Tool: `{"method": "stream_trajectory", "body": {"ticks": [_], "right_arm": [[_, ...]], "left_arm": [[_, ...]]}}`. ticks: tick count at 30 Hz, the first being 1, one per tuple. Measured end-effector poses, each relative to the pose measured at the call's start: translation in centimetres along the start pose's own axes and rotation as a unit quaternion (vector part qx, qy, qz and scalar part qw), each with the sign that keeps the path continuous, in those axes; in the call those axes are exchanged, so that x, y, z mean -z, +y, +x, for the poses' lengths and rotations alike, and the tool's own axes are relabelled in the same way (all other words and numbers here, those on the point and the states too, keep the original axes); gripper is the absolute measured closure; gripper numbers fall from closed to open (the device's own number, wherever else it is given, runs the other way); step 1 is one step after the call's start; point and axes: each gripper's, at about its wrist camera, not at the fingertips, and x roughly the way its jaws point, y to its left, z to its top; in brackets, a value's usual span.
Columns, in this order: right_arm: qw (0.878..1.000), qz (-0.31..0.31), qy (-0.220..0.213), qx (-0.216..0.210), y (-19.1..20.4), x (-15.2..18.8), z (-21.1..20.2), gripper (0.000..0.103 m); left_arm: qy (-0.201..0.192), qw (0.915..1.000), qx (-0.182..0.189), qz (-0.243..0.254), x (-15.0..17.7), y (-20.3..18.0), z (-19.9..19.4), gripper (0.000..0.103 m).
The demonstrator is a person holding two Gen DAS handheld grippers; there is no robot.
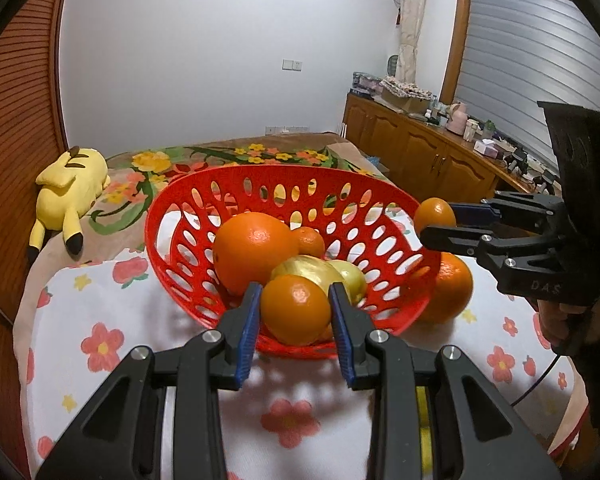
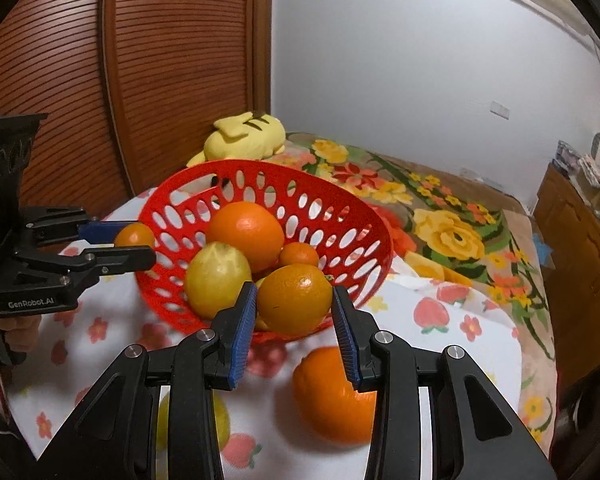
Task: Organize fruits
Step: 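Carry both tangerines over the red basket with both tools, then open both tools to drop the tangerines into the red basket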
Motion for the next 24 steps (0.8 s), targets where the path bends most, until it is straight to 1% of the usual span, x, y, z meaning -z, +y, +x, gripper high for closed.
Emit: {"method": "stream_trajectory", "body": {"ticks": [7,14,24], "right_arm": [[1.000,-0.005,0.020,-0.002,-1.0,-0.9,2.8,0.065],[0.999,-0.012,0.032,0.005,-1.2,-1.1,4.3,0.065],[0.999,-0.015,0.031,0.005,-0.9,-0.9,4.5,0.065]], "left_arm": [[0.008,0.9999,0.006,-0.001,-0.5,0.5,1.4,0.072],[0.008,0.9999,0.010,0.000,-0.5,0.7,1.9,0.072],[0.007,0.9999,0.010,0.000,-0.6,0.8,2.3,0.072]]}}
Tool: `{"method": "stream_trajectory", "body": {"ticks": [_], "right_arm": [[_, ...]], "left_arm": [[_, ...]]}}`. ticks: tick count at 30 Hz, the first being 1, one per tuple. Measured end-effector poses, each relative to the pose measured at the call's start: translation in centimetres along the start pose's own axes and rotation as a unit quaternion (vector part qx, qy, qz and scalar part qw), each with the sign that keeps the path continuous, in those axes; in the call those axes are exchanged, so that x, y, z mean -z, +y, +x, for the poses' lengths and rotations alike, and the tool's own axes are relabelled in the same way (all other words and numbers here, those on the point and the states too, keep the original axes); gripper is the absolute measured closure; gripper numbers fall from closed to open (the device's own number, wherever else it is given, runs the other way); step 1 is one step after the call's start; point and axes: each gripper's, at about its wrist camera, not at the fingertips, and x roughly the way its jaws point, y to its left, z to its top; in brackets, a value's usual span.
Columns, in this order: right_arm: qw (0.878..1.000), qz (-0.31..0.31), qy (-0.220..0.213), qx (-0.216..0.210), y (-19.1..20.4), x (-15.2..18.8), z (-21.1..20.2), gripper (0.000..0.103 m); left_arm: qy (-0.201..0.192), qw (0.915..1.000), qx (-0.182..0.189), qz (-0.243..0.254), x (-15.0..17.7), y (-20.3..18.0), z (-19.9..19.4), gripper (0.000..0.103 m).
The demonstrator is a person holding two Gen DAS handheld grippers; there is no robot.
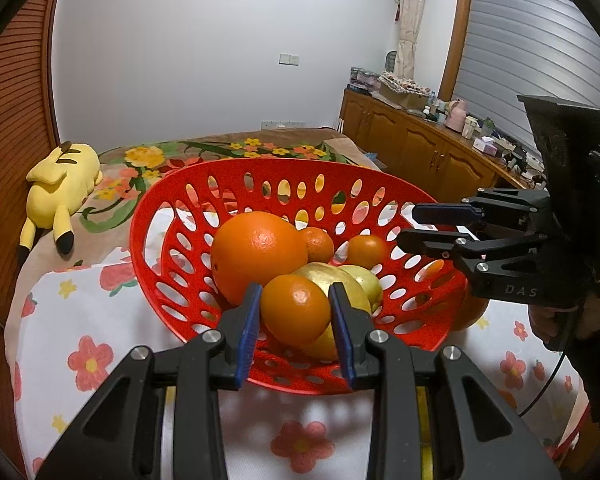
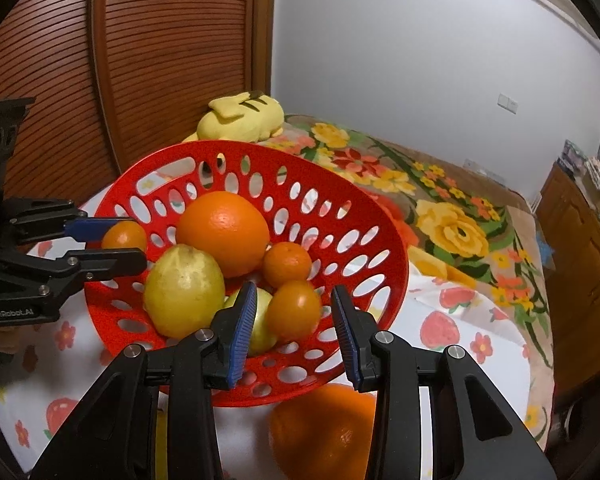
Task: Organize fruits
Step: 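Open both tools to drop the tangerines into the red basket, then grasp the large orange on the tablecloth with the right tool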
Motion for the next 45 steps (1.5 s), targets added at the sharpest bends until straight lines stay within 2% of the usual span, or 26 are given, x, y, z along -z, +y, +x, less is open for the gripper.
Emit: {"method": "stream_trajectory", "body": {"ticks": [24,26,28,41,45], "right_arm": [[1.000,0.009,-0.013,0.000,-0.1,0.0,-1.1,0.065],[1.000,0.012,-0.015,0.000,-0.1,0.0,-1.4,0.065],[1.000,0.015,-0.017,0.000,-0.1,0.0,-1.6,0.065],[0.998,0.050,-0.032,0.011,-1.6,1.9,-4.3,0.060],[0.998,0.062,-0.030,0.013,-2.1,2.7,-4.8,0.056]], "left_arm": [[-0.003,0.9999,-0.013,-0.004,-0.3,0.8,0.1,0.072],[-0.005,0.9999,-0.014,-0.004,-0.3,0.8,0.1,0.067],[-0.005,0.9999,-0.014,-0.008,-0.3,0.9,0.0,0.058],[-0.007,0.9997,-0.022,-0.008,-0.2,0.2,-1.7,0.049],[-0.011,0.9997,-0.023,-0.006,0.0,-0.3,-2.5,0.048]]}}
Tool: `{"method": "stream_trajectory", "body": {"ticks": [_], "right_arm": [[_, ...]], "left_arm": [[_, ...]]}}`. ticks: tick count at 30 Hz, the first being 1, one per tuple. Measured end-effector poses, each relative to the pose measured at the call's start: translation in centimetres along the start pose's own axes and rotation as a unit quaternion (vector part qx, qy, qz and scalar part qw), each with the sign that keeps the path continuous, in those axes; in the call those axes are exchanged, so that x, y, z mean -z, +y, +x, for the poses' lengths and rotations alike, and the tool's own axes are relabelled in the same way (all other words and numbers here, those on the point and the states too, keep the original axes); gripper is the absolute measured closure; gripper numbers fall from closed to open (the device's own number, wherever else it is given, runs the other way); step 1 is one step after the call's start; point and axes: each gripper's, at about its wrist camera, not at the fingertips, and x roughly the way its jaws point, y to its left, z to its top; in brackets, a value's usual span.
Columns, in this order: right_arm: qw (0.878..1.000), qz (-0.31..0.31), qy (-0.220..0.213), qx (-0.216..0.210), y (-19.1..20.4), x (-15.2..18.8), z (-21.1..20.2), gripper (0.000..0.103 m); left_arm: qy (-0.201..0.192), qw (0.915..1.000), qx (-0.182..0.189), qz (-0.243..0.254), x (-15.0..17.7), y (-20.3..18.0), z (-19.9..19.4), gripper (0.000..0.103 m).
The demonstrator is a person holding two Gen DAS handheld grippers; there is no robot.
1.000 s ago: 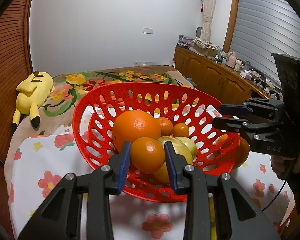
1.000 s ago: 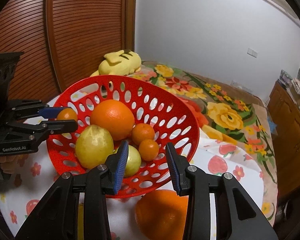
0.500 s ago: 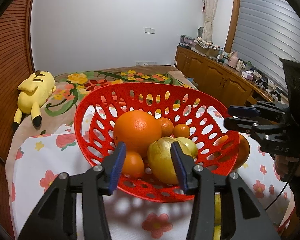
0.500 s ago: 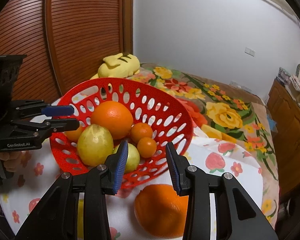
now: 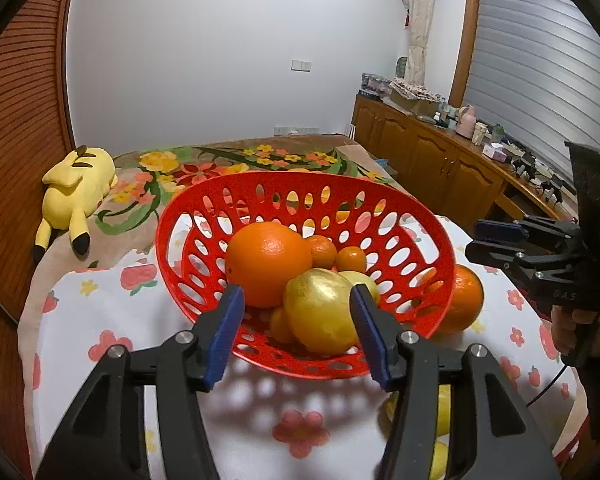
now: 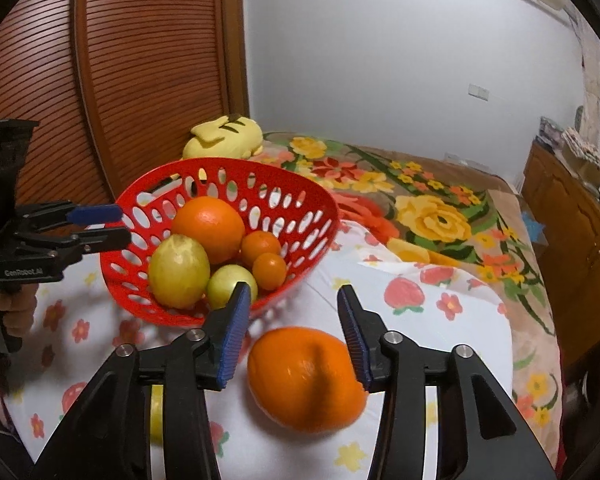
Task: Organize fruits
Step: 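Grasp the large orange on the tablecloth with the right tool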
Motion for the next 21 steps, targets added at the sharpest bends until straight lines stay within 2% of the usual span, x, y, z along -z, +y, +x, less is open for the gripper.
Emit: {"method": "stream_trajectory", "body": {"ticks": [2,7,12,13,15,21], "right_arm": [[1.000,0.004,0.000,0.000,-0.3,0.5,-0.5,0.054],[1.000,0.022,0.005,-0.011,-0.9,1.7,-0.7,0.040],[0.999,0.032,0.018,-0.015,-1.2,2.6,0.0,0.036],[0.999,0.033,0.020,-0.014,-1.2,2.7,0.2,0.031],[0.999,0.032,0.022,-0.010,-1.2,3.0,0.3,0.028],[0.999,0.030,0.039,-0.010,-1.6,3.6,1.5,0.023]], "left_arm": [[-0.001,1.0000,0.001,0.001,0.2,-0.3,-0.4,0.047],[-0.002,1.0000,0.005,0.003,0.8,-1.2,-1.3,0.046],[0.001,1.0000,0.007,0.004,1.6,-2.0,-1.8,0.043],[0.002,1.0000,0.007,0.004,1.9,-2.2,-1.8,0.041],[0.004,1.0000,0.003,0.007,2.2,-2.4,-1.9,0.040],[0.006,1.0000,0.004,0.005,2.8,-2.7,-2.0,0.040]]}}
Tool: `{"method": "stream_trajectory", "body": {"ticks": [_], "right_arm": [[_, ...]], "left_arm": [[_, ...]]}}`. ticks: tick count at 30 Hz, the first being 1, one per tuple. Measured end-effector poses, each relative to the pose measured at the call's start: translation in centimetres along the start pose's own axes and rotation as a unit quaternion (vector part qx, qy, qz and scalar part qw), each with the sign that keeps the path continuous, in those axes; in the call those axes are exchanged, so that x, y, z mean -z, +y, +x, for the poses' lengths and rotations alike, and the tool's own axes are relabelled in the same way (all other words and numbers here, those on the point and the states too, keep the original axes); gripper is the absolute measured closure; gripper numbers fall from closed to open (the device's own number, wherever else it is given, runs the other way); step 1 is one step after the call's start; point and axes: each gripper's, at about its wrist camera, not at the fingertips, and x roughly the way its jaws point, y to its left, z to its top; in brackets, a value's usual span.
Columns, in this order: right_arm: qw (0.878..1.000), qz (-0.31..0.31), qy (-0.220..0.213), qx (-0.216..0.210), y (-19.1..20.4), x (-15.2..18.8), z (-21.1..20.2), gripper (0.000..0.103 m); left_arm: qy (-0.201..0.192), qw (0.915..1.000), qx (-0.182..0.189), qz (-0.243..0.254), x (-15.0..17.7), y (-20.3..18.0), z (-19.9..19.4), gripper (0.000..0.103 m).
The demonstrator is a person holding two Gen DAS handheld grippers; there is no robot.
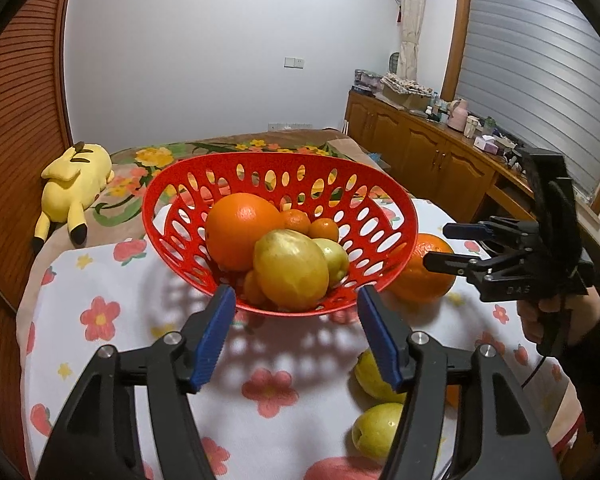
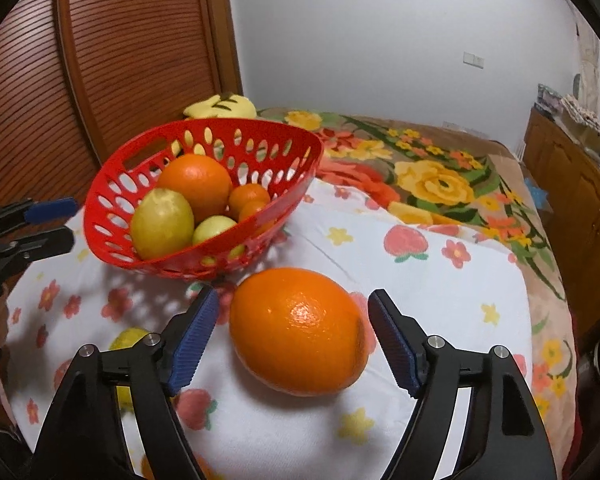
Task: Organize fruits
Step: 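Grasp the large orange on the tablecloth with the right tool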
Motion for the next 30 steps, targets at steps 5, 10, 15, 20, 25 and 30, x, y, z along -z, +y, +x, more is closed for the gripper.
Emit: {"method": "stream_trajectory", "body": {"ticks": [5,10,15,20,25,30], "right_arm": [[1.000,0.003,0.010,-0.003,-0.4,0.3,1.0,0.019],[1.000,-0.001,0.027,-0.007,-0.5,0.7,2.1,0.017],[0.999,0.002,0.036,-0.022,-0.6,0.9,3.0,0.014],[0.998,-0.001,0.049,-0.034,-0.2,1.0,3.9,0.013],[0.998,-0.007,0.054,-0.030,0.3,1.3,4.0,0.014],[0.998,0.003,0.053,-0.023,0.2,2.0,3.1,0.014]], "left_arm": [[0.005,1.0000,0.000,0.002,0.3,-0.2,0.1,0.040],[0.007,1.0000,0.002,0.001,0.4,-0.3,0.2,0.040],[0.011,0.9999,0.005,-0.003,1.0,-0.4,0.5,0.040],[0.018,0.9998,0.005,-0.009,1.8,-0.3,0.6,0.040],[0.025,0.9996,0.005,-0.012,2.6,-0.3,0.5,0.040],[0.035,0.9993,0.009,-0.012,3.7,-0.7,0.6,0.040]]}}
